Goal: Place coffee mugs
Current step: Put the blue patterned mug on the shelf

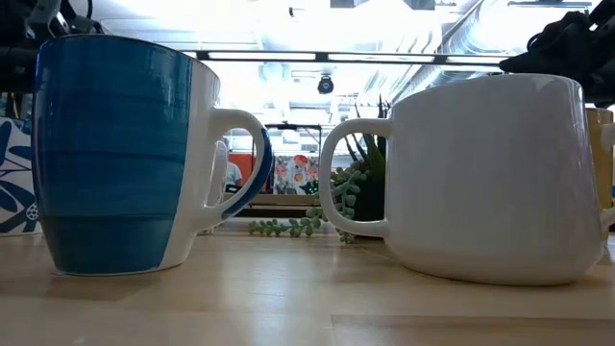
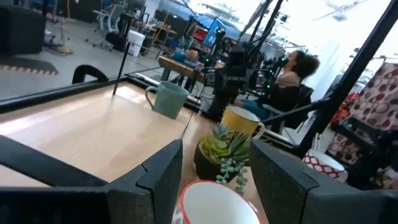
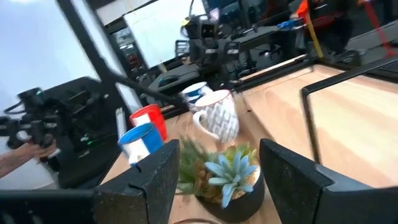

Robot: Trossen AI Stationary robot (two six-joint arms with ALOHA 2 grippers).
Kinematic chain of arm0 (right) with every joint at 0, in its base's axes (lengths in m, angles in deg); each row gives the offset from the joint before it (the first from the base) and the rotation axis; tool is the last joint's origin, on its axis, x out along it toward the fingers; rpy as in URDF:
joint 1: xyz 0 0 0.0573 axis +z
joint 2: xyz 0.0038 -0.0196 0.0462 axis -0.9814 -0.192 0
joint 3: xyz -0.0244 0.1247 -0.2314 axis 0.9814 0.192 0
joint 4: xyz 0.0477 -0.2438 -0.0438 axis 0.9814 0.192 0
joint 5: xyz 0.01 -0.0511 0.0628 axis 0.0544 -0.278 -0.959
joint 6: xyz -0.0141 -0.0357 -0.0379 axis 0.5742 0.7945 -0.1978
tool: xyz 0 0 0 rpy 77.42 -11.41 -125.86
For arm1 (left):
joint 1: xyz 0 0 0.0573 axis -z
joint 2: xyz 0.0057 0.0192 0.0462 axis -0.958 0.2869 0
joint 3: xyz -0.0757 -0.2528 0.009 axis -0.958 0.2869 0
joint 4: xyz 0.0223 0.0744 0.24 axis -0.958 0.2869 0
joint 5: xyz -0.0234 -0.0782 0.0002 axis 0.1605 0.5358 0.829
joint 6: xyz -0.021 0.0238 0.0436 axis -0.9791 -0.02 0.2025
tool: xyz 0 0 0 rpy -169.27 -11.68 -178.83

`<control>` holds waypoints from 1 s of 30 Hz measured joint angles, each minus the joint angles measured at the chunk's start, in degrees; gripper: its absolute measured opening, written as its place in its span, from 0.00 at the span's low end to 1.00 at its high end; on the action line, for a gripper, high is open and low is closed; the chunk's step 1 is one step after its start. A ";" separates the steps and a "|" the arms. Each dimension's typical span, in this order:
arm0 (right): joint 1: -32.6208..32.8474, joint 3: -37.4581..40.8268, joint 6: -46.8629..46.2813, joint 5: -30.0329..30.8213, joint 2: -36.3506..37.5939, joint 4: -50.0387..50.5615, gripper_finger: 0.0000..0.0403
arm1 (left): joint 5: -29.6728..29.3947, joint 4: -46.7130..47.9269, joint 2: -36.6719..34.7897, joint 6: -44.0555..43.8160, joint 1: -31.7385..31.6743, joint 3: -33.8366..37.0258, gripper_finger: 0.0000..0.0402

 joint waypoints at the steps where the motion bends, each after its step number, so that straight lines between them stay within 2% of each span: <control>1: 0.00 0.00 -0.36 1.13 -0.01 -0.61 0.52 | 0.00 -0.05 -0.01 -0.13 -0.02 0.00 0.44; 5: -0.01 0.00 -1.54 4.73 0.02 -4.88 0.52 | -0.13 -2.08 0.00 2.43 -0.02 0.00 0.44; 12: -0.01 0.00 -2.43 4.76 0.00 -5.41 0.52 | -3.42 -13.31 -0.02 9.44 -0.01 -0.06 0.44; 16: -0.01 0.00 -2.32 4.78 0.02 -6.30 0.52 | -3.43 -15.42 -0.02 15.50 -0.02 -4.14 0.44; 19: -0.01 0.00 -2.33 4.78 0.02 -6.71 0.52 | -3.43 -9.66 0.33 17.76 -0.01 -9.18 0.44; 22: -0.01 0.00 -2.99 4.80 0.02 -6.95 0.52 | -3.44 1.40 1.91 17.45 -0.02 -15.59 0.44; 26: -0.01 0.00 -3.51 4.80 0.02 -6.95 0.52 | -3.37 13.82 7.27 16.50 -0.02 -24.60 0.44; 30: -0.01 0.00 -5.15 4.80 0.02 -6.97 0.52 | -0.71 24.17 14.06 19.20 0.02 -34.33 0.44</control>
